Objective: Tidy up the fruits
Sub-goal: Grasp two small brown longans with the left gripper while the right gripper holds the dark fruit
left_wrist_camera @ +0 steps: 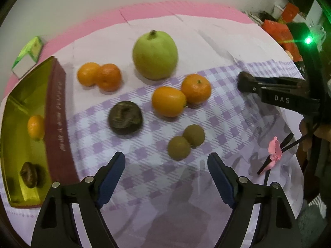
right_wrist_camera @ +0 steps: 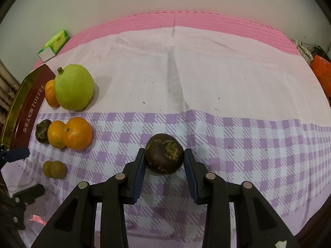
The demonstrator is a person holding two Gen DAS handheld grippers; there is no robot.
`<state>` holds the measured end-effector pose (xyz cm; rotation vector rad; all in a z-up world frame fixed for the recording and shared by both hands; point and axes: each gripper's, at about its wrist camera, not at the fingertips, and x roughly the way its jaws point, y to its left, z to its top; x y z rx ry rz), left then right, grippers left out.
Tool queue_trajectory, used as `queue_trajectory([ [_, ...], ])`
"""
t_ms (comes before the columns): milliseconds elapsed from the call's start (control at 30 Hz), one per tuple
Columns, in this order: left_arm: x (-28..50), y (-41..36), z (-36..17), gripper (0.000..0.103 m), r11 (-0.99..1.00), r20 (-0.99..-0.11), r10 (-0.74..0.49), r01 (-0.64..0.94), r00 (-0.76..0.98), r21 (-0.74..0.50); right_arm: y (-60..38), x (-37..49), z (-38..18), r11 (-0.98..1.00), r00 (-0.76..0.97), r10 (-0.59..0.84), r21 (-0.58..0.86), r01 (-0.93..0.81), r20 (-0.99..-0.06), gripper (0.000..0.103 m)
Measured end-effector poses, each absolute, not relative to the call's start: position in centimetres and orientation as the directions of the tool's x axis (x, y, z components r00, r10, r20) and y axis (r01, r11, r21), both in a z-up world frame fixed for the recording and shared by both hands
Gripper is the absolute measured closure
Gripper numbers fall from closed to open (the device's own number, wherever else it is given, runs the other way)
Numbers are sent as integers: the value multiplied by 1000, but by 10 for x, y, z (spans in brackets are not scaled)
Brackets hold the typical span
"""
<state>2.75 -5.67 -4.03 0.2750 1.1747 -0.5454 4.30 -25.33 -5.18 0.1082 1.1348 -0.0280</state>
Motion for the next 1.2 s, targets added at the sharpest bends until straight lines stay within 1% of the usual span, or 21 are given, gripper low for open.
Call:
queue_trajectory([
  [33,27,-59,-42,26,835,-927,-259,545,272,-74,-253,43,-52,994,423,32,72,78,-906,69],
  [233,32,-77,-49,44,817,-933,-242,574,266,-48,-252,43,-51,994,421,34,74,78,-906,69],
  [333,34,-82,-52,52,815,-935,-248,576,252,-61,-252,43,-51,994,421,34,73,78,-906,69],
  [400,35,-86,-54,59,814,-936,-252,577,246,-68,-252,43,-51,994,421,34,73,78,-906,69],
  [833,31,-81,-52,60,827,-931,-263,556,254,-82,-251,44,-51,995,423,33,71,74,-906,69],
  [1033,31,-72,-39,60,838,-922,-274,538,275,-89,-251,44,-52,995,423,31,68,74,-906,69],
  [1200,35,-53,-16,60,860,-903,-281,504,325,-86,-251,44,-51,995,423,30,67,73,-906,69],
])
